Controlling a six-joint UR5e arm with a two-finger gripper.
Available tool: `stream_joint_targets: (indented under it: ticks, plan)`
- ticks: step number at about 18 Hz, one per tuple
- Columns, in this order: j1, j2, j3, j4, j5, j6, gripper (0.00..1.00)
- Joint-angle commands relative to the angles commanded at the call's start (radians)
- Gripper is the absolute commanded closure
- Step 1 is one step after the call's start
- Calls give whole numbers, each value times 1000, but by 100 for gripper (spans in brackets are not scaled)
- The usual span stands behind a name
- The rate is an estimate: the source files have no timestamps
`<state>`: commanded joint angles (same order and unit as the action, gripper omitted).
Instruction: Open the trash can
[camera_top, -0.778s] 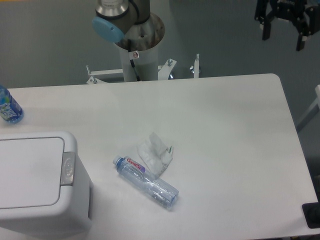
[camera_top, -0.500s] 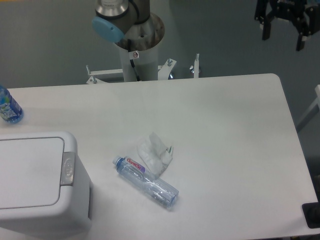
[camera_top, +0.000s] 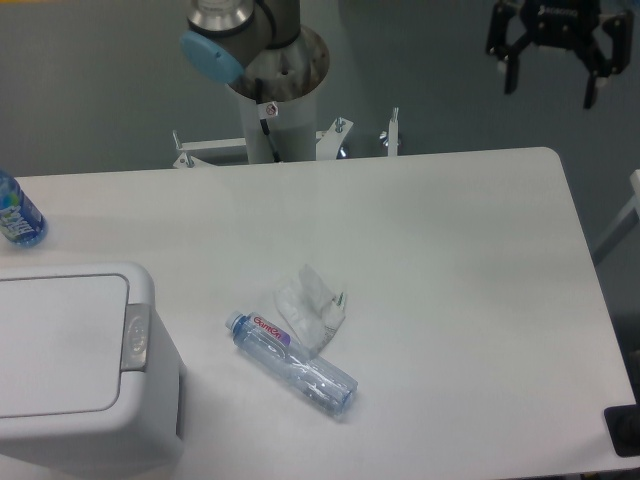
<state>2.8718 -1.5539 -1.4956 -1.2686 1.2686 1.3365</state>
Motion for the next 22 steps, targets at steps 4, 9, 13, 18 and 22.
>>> stream_joint_targets:
  ticks: [4,9,13,18,22]
  plan:
    - [-101,-9,5,26,-2,-271,0]
    - [-230,-23,-3,52,0,-538,0]
    - [-334,-63,9,55,-2,-684,0]
    - [-483,-135,8,153,-32,-816,0]
    - [-535,-184,9,261,-102,-1008,0]
